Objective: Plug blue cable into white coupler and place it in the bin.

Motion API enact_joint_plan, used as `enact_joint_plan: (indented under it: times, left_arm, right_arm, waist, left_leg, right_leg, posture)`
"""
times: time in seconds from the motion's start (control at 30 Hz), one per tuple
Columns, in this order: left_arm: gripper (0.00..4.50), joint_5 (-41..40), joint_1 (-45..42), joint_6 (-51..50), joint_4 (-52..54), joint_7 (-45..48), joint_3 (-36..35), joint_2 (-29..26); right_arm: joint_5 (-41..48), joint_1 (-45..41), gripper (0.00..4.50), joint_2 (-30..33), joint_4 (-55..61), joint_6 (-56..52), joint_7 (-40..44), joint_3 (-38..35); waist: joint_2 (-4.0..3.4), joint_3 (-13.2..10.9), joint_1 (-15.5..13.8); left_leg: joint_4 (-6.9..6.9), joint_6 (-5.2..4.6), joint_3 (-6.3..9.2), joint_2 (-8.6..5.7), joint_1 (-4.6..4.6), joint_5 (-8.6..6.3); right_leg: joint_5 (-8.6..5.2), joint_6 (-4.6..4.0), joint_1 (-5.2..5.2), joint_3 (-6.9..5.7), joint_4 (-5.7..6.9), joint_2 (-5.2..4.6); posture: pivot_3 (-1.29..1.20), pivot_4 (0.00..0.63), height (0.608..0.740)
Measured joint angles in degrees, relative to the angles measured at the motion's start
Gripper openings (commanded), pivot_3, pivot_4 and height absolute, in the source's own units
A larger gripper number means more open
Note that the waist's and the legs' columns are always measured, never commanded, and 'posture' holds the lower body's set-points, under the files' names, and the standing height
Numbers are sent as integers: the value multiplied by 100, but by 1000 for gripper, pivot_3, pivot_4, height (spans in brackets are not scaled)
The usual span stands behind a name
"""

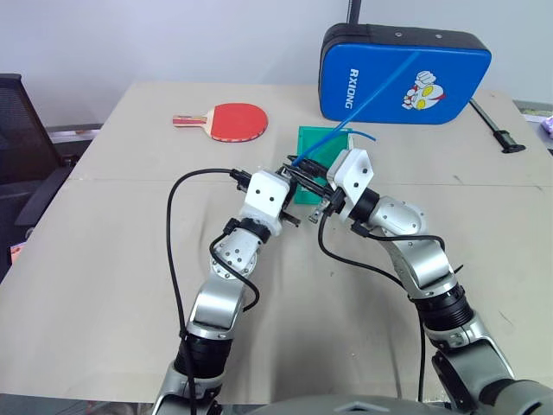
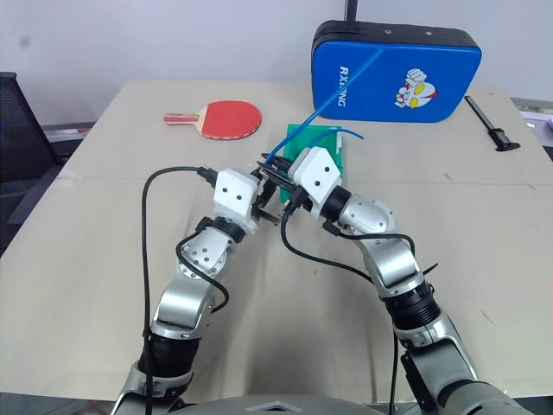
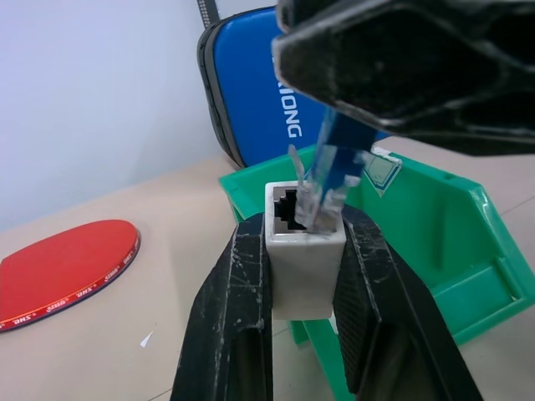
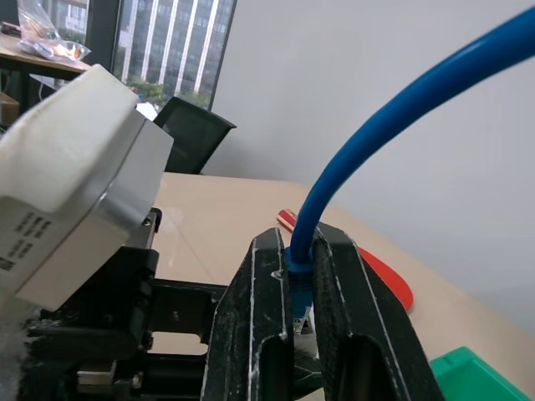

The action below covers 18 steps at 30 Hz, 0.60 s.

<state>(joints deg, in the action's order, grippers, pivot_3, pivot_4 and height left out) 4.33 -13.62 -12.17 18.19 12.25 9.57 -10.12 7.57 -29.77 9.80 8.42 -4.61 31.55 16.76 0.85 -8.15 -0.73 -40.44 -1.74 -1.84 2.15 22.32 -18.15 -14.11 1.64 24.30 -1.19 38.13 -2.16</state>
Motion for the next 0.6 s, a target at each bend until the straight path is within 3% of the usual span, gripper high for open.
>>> enact_joint_plan:
  times: [0.4, 0.53, 0.6]
  left_arm:
    - [376, 126, 38, -169, -28, 57, 98, -23]
    - [376, 129, 41, -243, -124, 60, 123, -24]
    - [376, 129, 47, -296, -190, 80, 135, -22]
  right_arm:
    - [-601, 0, 0, 130, 126, -496, -19, 211]
    - [-807, -42, 0, 158, 271, -967, -12, 356]
    - [-934, -177, 0, 132, 437, -1777, -71, 456]
  waist:
    - [0, 0, 0]
    - [0, 0, 0]
    - [0, 0, 4]
  left_leg:
    - [0, 0, 1, 0, 1, 0]
    - [-1, 0, 2, 0, 1, 0]
    - [-1, 0, 2, 0, 1, 0]
  right_leg:
    - [0, 0, 0, -2, 0, 0]
    - [0, 0, 0, -3, 0, 0]
    - [0, 0, 1, -2, 2, -1]
  posture:
    - [0, 150, 681]
    - [0, 150, 681]
    - [0, 150, 681]
